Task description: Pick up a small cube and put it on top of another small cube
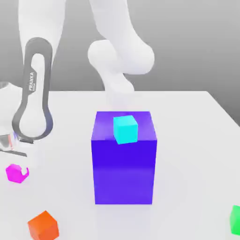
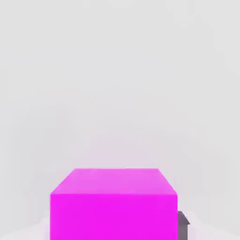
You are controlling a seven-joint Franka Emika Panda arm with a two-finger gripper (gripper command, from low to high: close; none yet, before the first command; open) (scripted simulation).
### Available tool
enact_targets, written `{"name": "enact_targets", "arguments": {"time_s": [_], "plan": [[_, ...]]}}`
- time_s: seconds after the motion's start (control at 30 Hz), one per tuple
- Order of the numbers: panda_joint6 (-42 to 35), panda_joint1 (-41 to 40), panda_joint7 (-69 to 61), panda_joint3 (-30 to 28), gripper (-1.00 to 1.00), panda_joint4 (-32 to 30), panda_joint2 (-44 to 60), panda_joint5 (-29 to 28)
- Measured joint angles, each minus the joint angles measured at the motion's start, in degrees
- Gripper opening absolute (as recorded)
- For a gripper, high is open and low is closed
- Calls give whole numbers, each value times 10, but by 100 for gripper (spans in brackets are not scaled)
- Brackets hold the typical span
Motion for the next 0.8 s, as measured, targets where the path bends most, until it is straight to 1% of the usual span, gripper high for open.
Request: {"name": "enact_targets", "arguments": {"time_s": [0.07,0.2,0.23,0.33,0.5,0.8], "plan": [[-14,20,17,-25,-100,-6,-19,-22],[-64,75,95,-102,-100,-28,-96,-124],[-75,83,111,-109,-100,-27,-114,-140],[-99,130,166,-77,-100,10,-128,-152],[-137,239,278,-8,-100,65,-115,-183],[-182,405,435,83,-100,128,-105,-225]]}}
